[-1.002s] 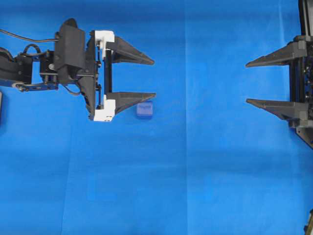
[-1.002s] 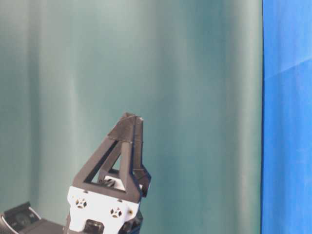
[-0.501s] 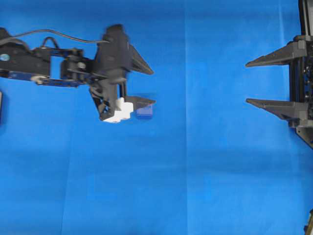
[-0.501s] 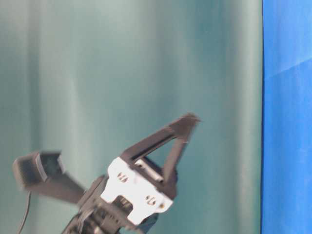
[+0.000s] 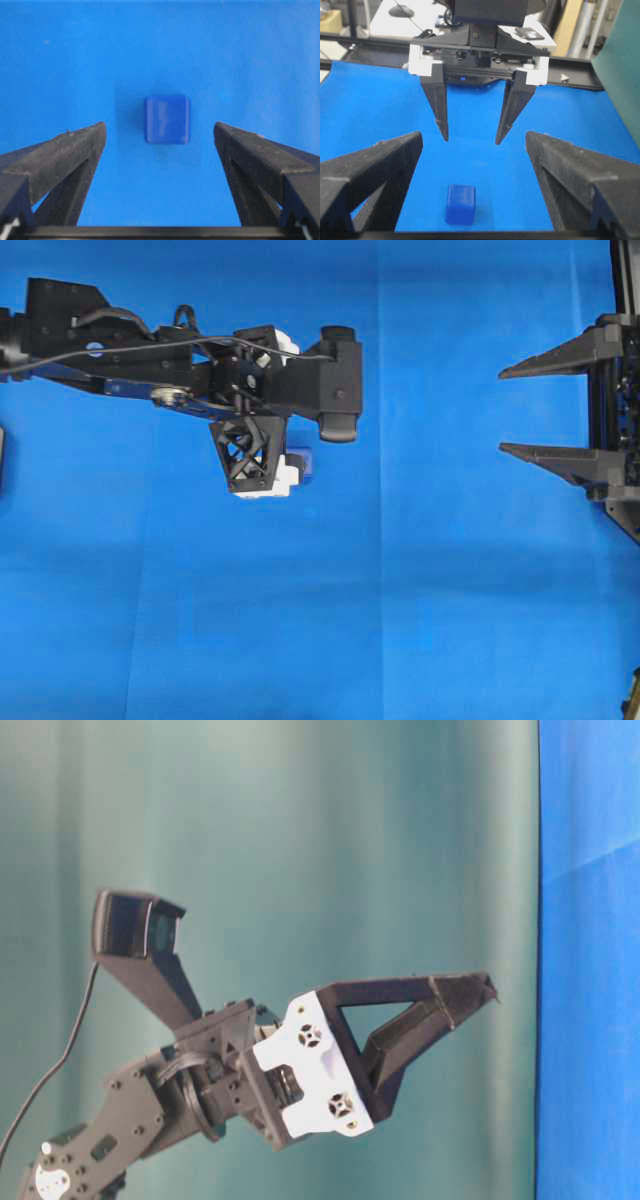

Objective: Handover the blue block to the right arm after grasping it with the left arm, then place it in the designated position.
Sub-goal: 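Lower the left gripper over the blue cube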

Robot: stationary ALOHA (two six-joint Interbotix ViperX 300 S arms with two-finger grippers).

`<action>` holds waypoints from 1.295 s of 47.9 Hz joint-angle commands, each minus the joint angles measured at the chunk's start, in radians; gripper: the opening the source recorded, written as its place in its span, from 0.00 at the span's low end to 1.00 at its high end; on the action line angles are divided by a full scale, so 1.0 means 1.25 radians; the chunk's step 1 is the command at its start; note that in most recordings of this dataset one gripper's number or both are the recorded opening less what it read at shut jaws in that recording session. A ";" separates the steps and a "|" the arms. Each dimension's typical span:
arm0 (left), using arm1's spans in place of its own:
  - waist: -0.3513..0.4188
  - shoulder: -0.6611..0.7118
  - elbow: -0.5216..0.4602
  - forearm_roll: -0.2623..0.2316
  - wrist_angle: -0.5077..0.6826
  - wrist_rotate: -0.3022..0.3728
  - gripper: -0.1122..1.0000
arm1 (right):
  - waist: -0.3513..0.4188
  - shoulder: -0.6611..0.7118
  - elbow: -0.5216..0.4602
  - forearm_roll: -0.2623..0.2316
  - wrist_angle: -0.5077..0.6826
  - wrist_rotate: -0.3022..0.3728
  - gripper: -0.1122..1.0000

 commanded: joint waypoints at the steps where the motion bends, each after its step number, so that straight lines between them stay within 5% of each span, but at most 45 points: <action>1: -0.004 -0.006 -0.033 0.001 0.013 0.002 0.93 | -0.001 0.007 -0.021 0.000 -0.007 -0.001 0.98; 62: -0.004 -0.002 -0.022 0.001 0.007 -0.005 0.93 | -0.001 0.011 -0.025 0.000 -0.010 -0.001 0.98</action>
